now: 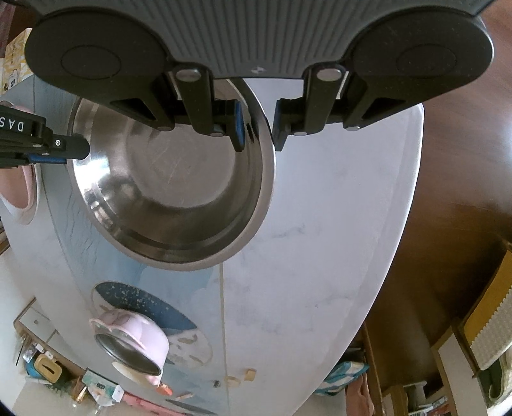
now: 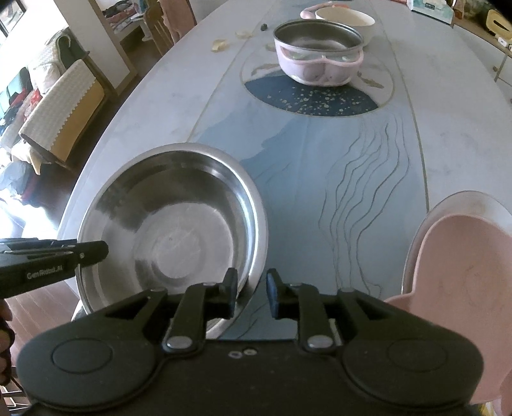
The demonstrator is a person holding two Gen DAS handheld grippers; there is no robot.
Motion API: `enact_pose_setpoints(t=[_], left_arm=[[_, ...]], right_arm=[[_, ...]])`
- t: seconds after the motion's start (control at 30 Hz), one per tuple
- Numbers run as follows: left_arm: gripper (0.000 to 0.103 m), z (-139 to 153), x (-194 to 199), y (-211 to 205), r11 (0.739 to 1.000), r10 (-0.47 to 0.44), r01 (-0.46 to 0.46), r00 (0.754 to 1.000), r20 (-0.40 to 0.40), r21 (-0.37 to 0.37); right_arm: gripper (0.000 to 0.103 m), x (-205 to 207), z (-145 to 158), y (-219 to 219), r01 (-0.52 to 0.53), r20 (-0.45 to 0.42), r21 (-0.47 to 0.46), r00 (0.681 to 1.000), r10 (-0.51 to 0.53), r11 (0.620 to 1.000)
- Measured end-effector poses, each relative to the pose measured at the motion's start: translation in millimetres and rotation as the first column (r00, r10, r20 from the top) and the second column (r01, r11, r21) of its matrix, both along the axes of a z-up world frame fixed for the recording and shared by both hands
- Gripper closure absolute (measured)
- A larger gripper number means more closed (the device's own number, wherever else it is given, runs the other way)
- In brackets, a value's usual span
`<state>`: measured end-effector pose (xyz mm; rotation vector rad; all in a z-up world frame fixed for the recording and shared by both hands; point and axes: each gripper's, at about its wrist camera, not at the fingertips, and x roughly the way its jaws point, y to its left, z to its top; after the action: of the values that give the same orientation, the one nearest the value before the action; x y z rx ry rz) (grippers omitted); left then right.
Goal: Organize plates and bowls
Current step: 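Lift the steel bowl with both grippers and carry it toward the plate stack, then lower the steel bowl onto the plate stack and open both grippers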
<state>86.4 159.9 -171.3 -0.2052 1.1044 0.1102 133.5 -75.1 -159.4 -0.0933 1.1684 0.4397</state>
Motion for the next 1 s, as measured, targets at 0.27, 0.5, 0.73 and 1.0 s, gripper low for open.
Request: enact_pose_setpoints(t=[0.27, 0.5, 0.73, 1.0], left_arm=[[0.086, 16, -5, -2, 0.999, -0.022, 0.021, 0.999, 0.031, 0.045], [0.085, 40, -12, 1, 0.999, -0.041, 0.039, 0.995, 0.085, 0.031], [0.085, 68, -12, -5, 0.997, -0.064, 0.058, 0.987, 0.148, 0.041], [0.072, 100, 1, -20, 0.993, -0.111, 0.099, 0.969, 0.223, 0.064]], right_arm=[[0.077, -1, 14, -1, -0.009, 0.005, -0.004, 1.0, 0.009, 1.0], [0.075, -6, 40, -1, -0.046, 0.035, 0.04, 0.998, 0.045, 0.998], [0.074, -8, 64, -3, -0.065, 0.072, 0.077, 0.996, 0.06, 0.995], [0.062, -4, 99, -12, -0.088, 0.156, 0.083, 0.985, 0.075, 0.993]])
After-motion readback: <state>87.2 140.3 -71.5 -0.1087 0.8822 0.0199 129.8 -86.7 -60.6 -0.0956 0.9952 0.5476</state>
